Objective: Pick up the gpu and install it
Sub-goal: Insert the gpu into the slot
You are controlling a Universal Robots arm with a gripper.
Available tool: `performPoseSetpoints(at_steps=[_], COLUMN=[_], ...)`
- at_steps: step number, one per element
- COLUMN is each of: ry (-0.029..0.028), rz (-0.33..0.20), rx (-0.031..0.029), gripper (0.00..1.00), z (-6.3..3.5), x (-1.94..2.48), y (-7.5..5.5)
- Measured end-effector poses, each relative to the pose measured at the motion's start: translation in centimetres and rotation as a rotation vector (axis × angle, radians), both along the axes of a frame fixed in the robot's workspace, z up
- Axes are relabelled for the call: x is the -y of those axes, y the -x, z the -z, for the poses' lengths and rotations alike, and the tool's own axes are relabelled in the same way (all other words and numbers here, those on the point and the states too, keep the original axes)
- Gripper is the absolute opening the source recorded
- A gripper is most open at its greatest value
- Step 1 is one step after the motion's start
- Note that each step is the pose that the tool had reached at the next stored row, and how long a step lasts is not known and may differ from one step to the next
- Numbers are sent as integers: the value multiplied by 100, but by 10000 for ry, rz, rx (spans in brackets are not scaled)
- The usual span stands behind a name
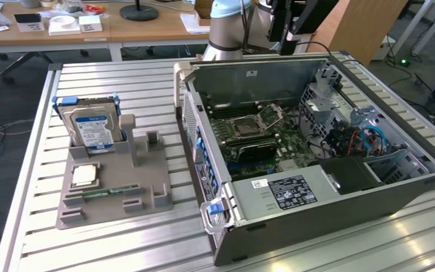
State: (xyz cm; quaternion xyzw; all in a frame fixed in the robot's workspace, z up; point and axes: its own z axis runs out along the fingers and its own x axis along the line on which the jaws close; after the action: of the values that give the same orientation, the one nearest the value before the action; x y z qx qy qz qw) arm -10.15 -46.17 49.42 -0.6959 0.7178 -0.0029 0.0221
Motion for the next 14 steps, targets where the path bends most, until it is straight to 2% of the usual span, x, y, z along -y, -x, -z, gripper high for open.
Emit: performPoseSetpoints(at_steps=[8, 14], ry=[0, 0], rz=[0, 0], rx=[0, 0], gripper=[45, 45], z=[4, 50], x=[0, 0], y=[0, 0])
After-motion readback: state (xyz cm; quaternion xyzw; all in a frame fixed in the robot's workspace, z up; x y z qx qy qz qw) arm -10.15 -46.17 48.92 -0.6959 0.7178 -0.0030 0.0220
